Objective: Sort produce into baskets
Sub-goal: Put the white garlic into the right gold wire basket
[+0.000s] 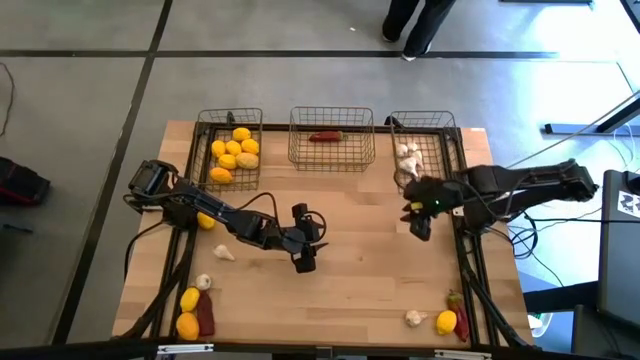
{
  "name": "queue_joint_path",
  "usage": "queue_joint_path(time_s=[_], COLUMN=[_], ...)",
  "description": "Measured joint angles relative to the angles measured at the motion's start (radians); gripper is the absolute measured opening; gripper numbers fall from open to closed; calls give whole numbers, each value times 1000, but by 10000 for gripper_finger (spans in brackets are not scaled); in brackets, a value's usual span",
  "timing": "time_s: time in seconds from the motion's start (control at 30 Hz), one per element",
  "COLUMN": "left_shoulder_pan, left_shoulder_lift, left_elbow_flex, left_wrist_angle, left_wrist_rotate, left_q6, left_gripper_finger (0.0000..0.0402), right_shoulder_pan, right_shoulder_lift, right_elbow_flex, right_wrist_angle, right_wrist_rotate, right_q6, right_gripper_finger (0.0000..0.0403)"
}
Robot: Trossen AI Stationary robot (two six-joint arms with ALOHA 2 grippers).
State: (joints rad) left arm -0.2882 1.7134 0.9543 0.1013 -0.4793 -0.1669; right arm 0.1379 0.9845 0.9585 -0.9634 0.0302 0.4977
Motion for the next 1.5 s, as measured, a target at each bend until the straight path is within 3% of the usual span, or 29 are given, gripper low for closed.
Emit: queue_joint_path(time_s=[0.47,0.93,1.03,1.3,1.5], left_shoulder_pan=[0,0,0,0,0], left_shoulder_lift=[0,0,0,0,0], left_elbow_flex=[0,0,0,0,0], left_wrist_angle=[0,0,0,0,8], left_wrist_rotate=[0,0,0,0,0], left_q6=[0,0,0,-7,-10], left_gripper_finger=[219,219,219,219,219], right_shoulder_pan=[341,569,594,695,830], right_shoulder_lift=[87,231,256,327,399], right_elbow_flex=[-4,-5,-5,-5,-5], right_wrist_angle=[28,27,32,58,89], right_wrist_rotate=[84,56,47,-5,-15], right_q6=[203,457,494,525,552], right_gripper_finger=[145,146,160,253,263])
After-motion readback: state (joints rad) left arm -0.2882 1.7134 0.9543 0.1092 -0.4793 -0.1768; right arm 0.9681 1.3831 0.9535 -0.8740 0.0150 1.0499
